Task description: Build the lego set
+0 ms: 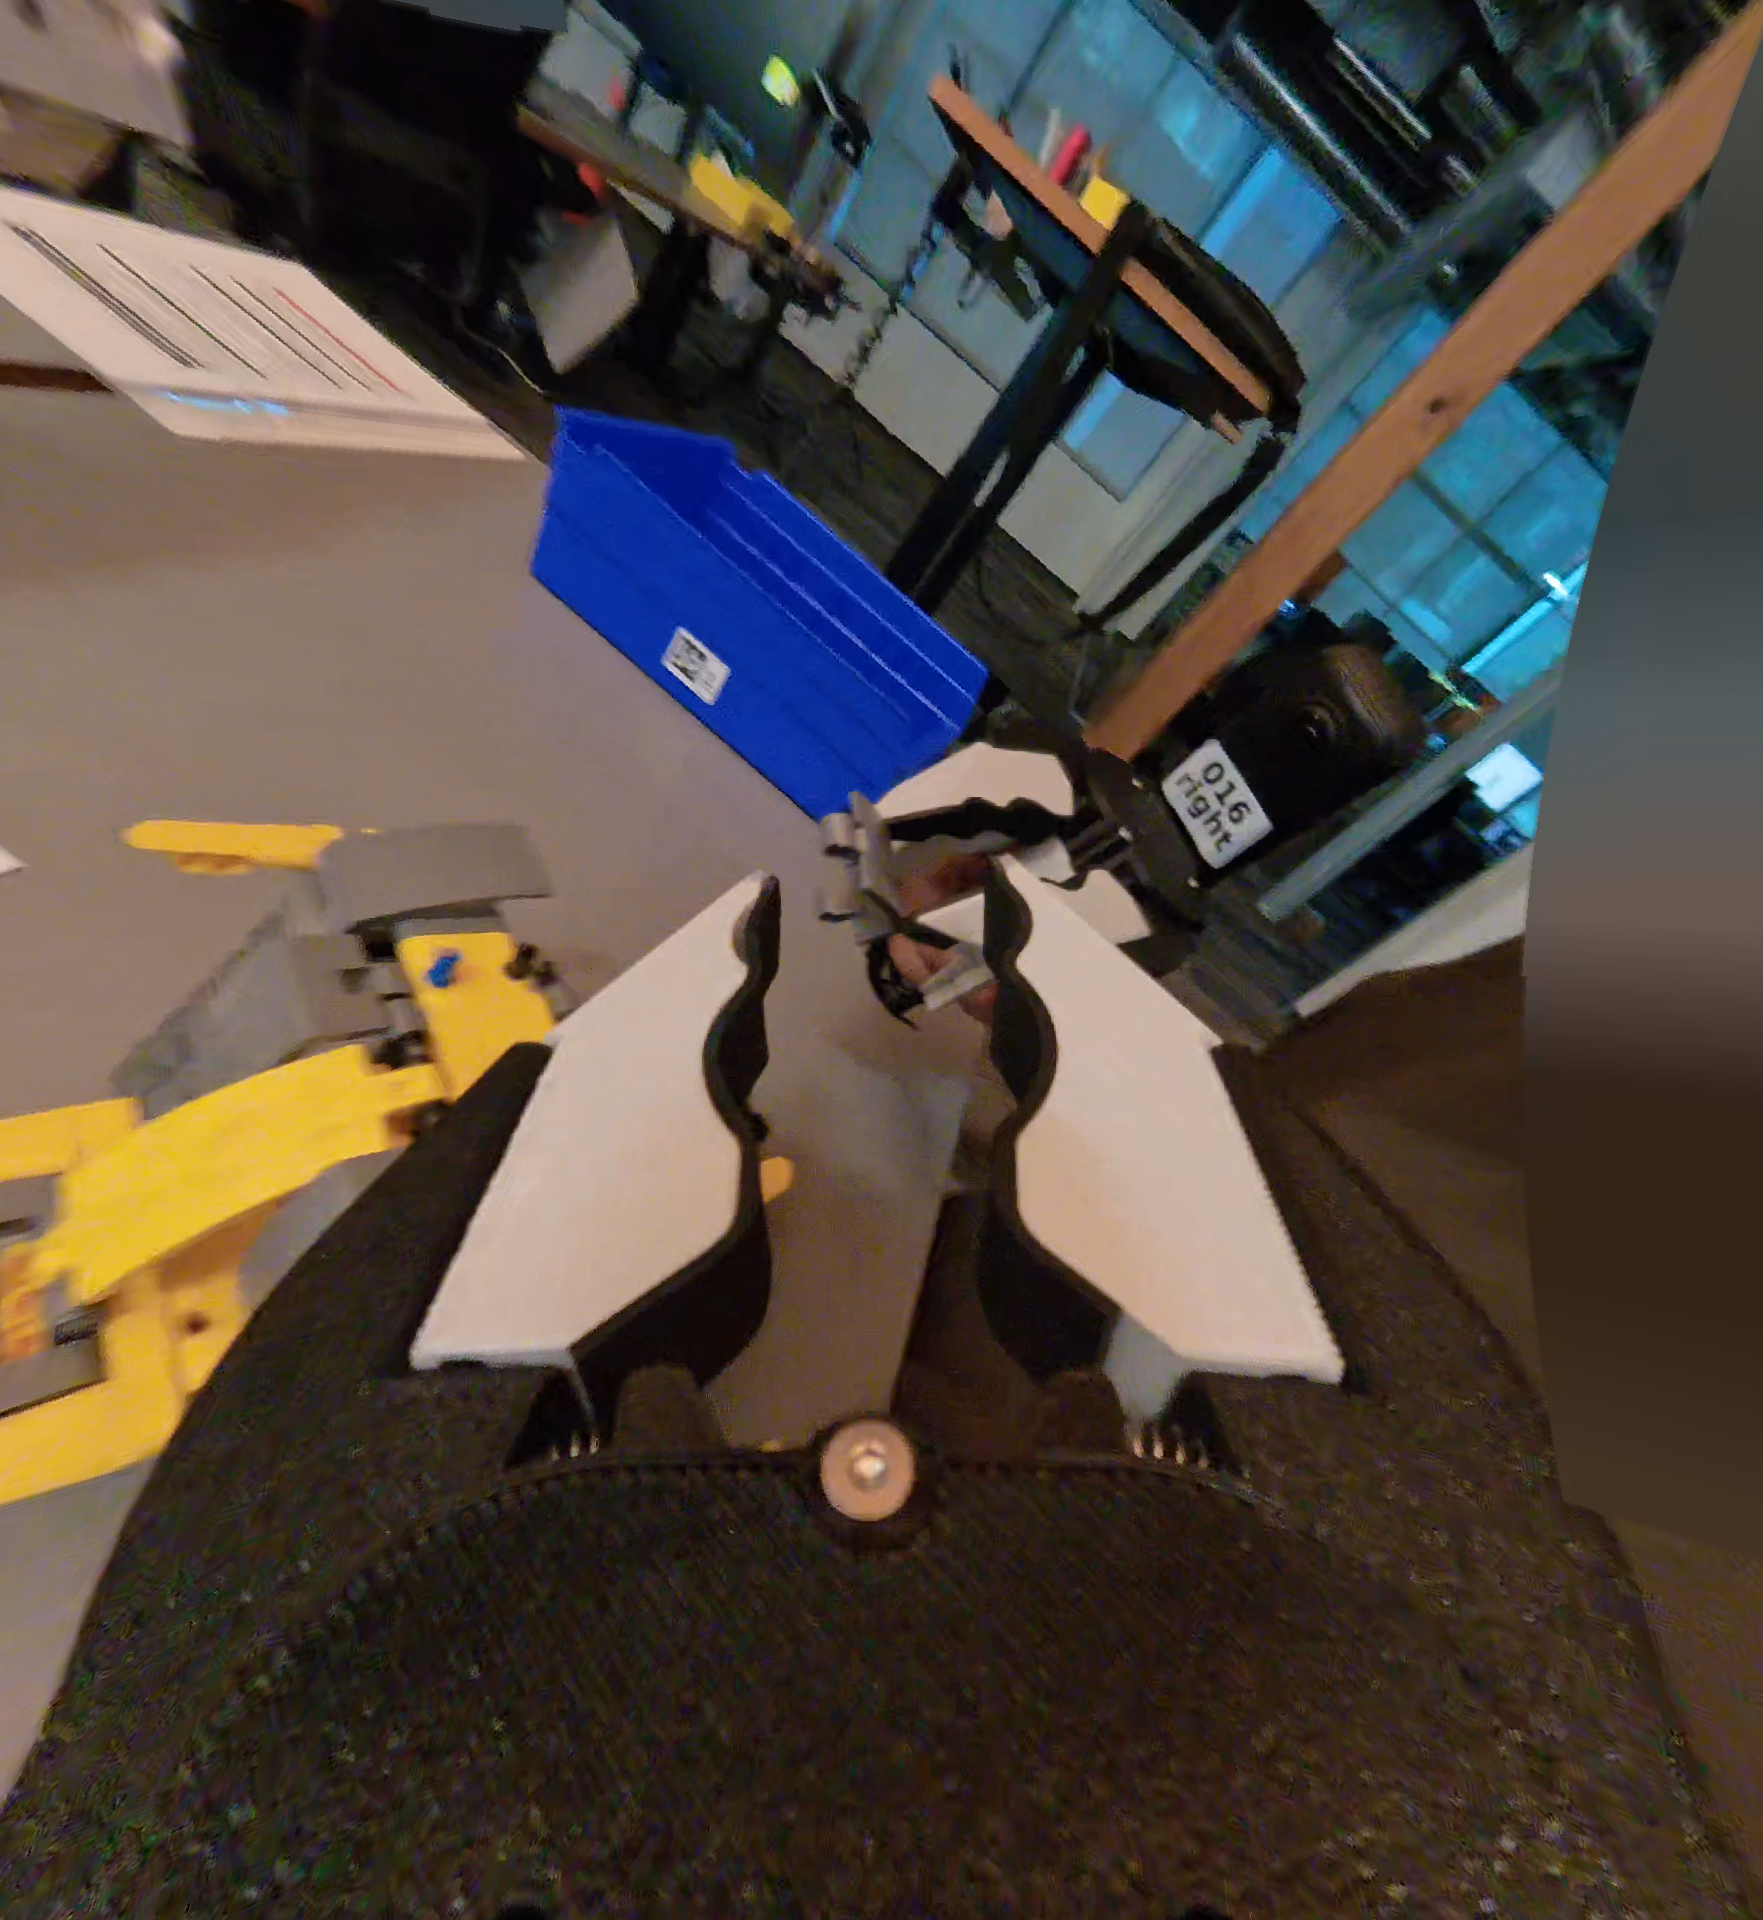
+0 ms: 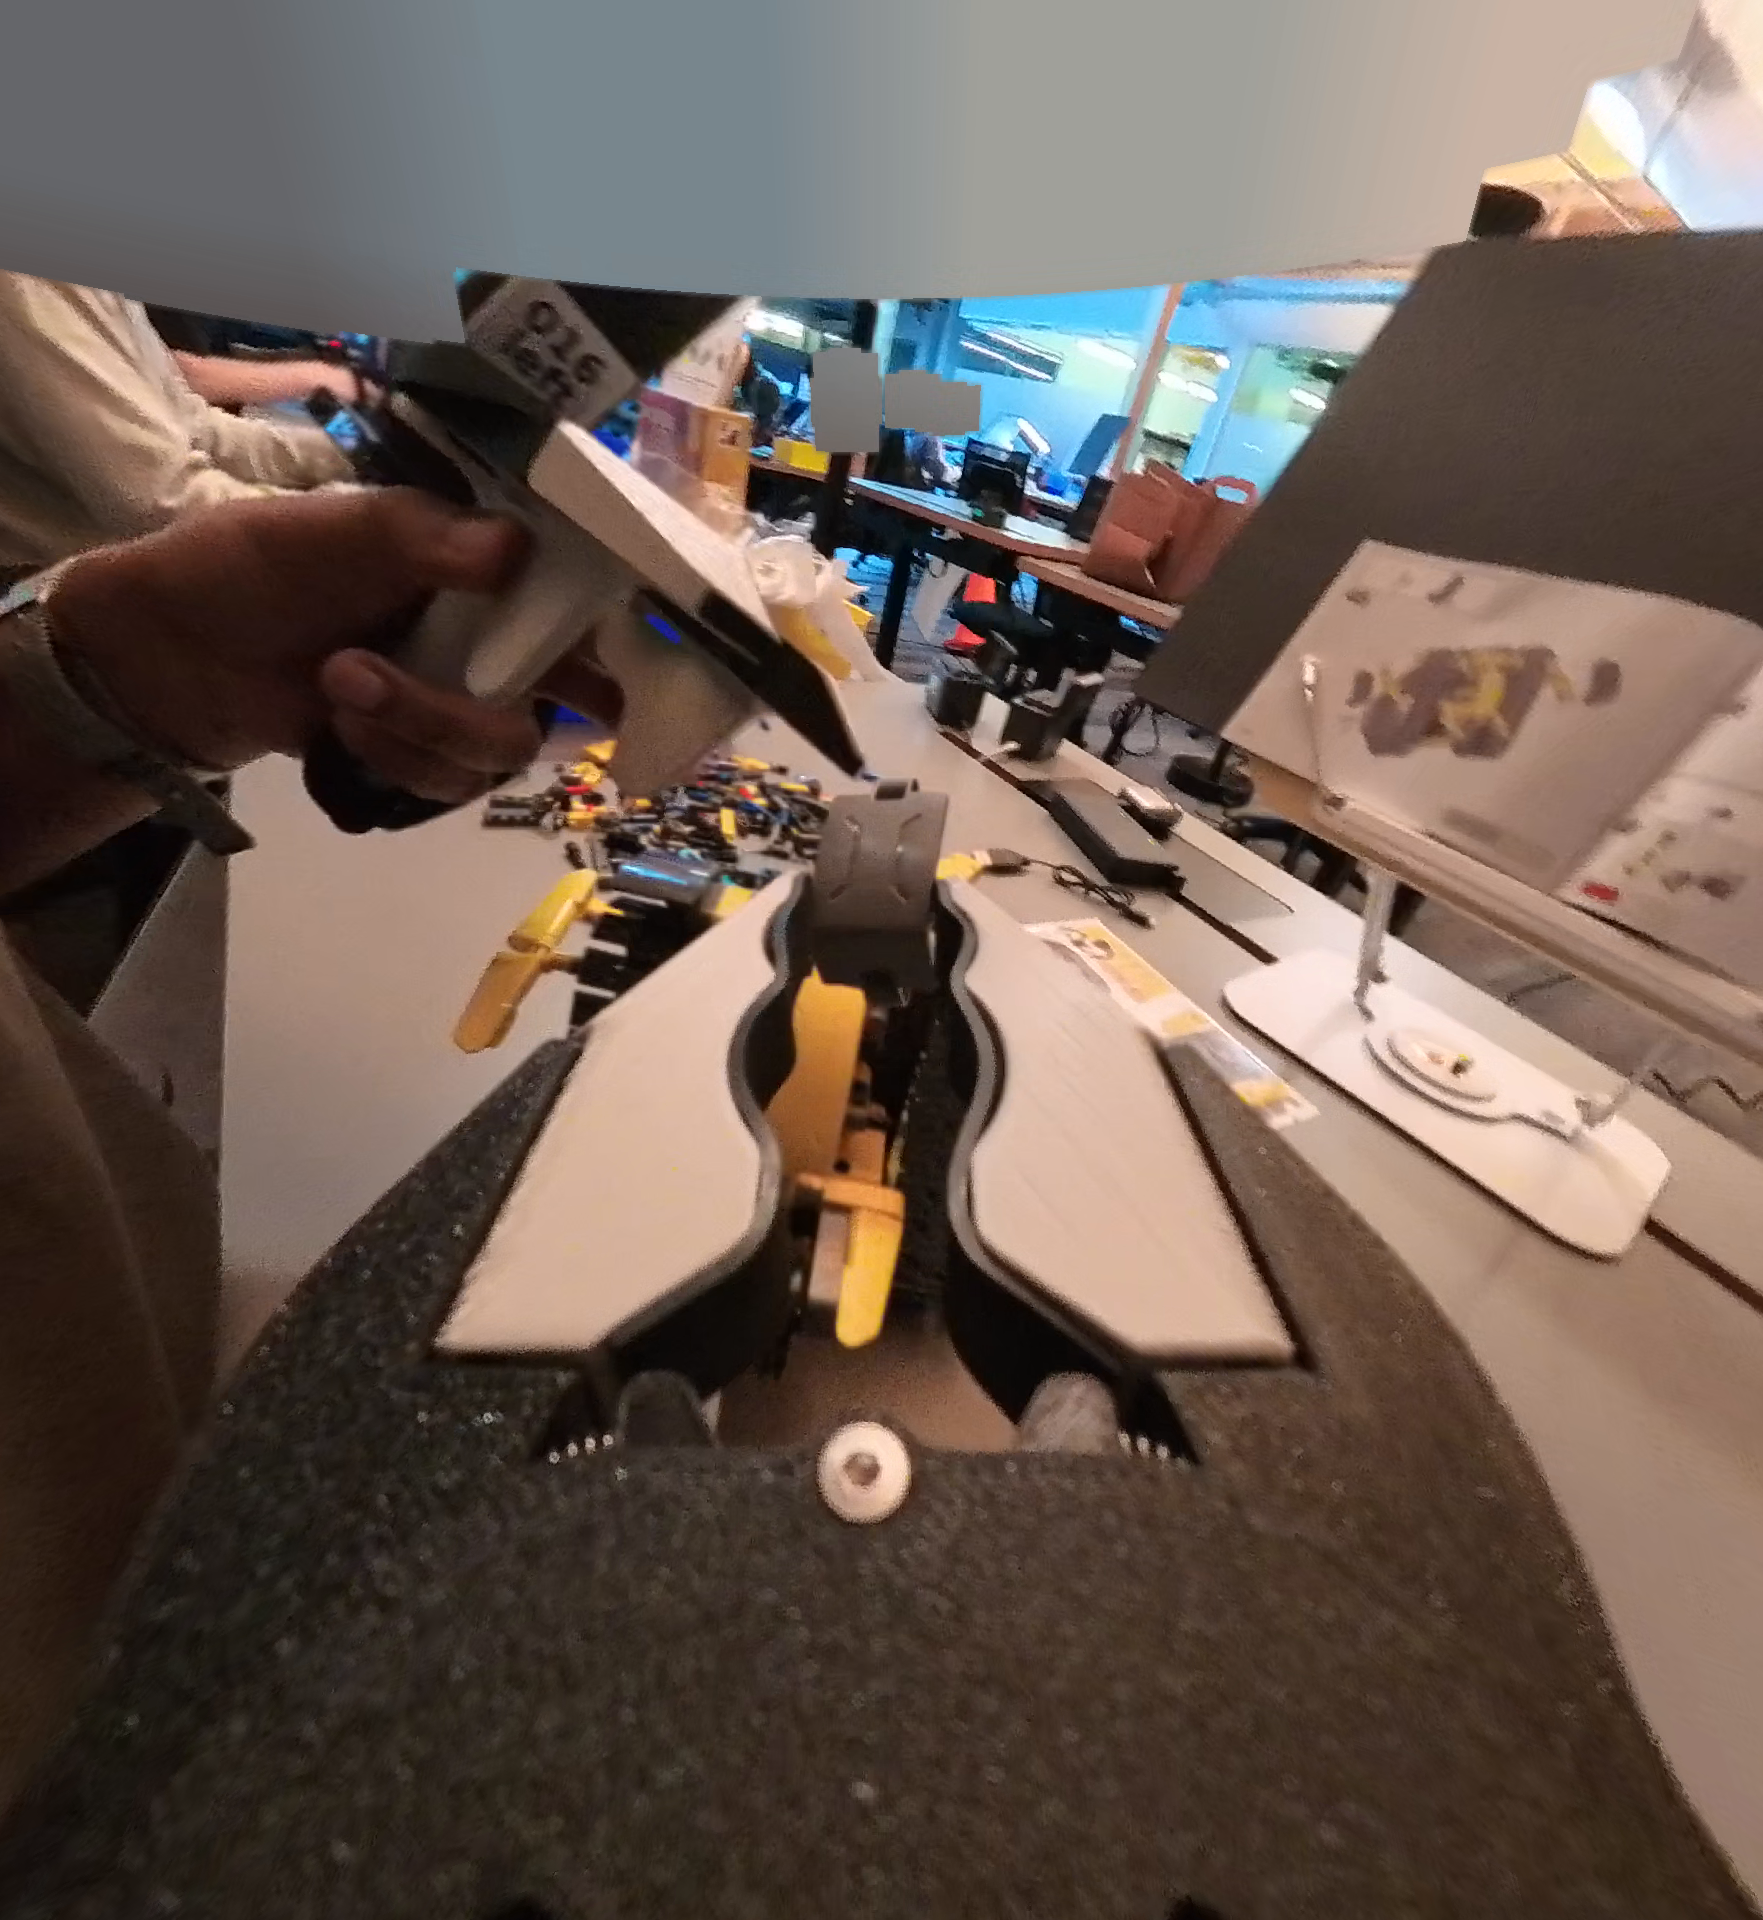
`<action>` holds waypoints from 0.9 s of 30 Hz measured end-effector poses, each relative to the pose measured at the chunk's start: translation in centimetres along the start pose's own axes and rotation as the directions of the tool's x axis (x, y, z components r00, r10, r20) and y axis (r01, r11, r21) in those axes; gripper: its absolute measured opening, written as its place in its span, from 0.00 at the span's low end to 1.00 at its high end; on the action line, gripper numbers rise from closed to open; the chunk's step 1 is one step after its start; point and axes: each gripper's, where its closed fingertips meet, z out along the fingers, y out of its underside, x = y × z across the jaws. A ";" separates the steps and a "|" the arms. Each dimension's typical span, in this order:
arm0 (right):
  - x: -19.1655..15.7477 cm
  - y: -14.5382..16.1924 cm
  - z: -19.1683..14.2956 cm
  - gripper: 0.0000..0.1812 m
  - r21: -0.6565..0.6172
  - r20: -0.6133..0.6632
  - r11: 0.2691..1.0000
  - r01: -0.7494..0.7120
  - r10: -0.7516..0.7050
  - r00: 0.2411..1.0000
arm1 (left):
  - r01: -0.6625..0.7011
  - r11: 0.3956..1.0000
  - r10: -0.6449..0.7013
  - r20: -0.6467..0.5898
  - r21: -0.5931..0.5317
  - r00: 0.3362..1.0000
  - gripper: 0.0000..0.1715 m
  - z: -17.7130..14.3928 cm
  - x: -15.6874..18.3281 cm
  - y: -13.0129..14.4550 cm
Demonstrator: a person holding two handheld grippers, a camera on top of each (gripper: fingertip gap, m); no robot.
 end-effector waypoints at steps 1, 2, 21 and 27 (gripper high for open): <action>-0.4 -0.3 0.2 0.12 0.008 0.015 1.000 0.020 -0.020 1.000 | 0.012 1.000 -0.012 -0.021 -0.017 1.000 0.22 0.5 0.5 0.4; -0.8 -0.5 0.3 0.12 0.017 0.029 0.999 0.042 -0.043 0.999 | 0.019 0.999 -0.020 -0.031 -0.031 0.999 0.19 0.9 0.7 0.7; 0.8 0.1 2.2 0.13 -0.126 -0.185 0.951 0.282 -0.302 0.935 | 0.081 0.975 -0.104 0.102 0.206 0.989 0.00 1.5 -1.0 -0.7; 0.5 0.7 3.2 0.13 -0.173 -0.169 0.918 0.358 -0.385 0.907 | 0.065 0.977 -0.101 0.177 0.202 0.979 0.00 1.0 -1.5 -0.1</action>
